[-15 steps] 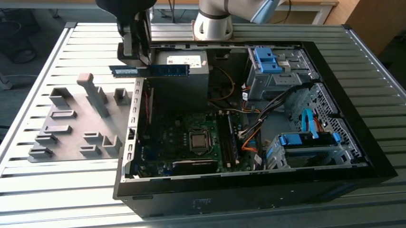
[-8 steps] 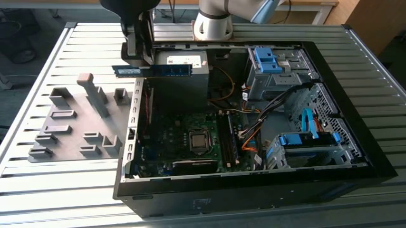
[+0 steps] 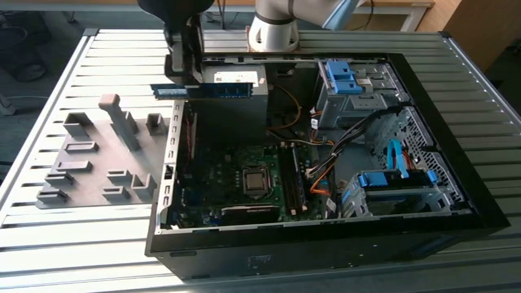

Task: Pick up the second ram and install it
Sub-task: 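Pick up the second ram and move it above second insertion slot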

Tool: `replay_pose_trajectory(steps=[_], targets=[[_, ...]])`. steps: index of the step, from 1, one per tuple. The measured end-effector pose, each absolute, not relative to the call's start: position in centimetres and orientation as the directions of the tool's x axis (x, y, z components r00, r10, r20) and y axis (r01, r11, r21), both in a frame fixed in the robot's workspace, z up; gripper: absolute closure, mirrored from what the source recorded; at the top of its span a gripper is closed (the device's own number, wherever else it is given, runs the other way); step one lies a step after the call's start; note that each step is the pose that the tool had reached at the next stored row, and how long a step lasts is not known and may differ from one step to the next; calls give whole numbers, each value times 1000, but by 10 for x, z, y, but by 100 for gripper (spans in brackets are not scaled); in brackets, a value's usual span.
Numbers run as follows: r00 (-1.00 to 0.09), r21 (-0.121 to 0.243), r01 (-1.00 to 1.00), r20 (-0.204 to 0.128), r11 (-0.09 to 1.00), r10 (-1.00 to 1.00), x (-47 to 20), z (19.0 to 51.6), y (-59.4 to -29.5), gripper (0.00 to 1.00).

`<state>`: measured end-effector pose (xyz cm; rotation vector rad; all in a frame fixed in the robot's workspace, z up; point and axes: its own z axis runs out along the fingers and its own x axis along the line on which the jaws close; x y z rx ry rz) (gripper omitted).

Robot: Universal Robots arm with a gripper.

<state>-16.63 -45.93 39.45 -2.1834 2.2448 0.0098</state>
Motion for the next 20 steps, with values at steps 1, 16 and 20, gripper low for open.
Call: replay_pose_trajectory(steps=[1,16,20], targets=[[-28,-3,-1000,-12,28,-1000,-147,394,-459,86],[-28,-3,-1000,-12,28,-1000,-79,390,-459,86],[-28,-3,-1000,-12,28,-1000,-61,389,-459,86]])
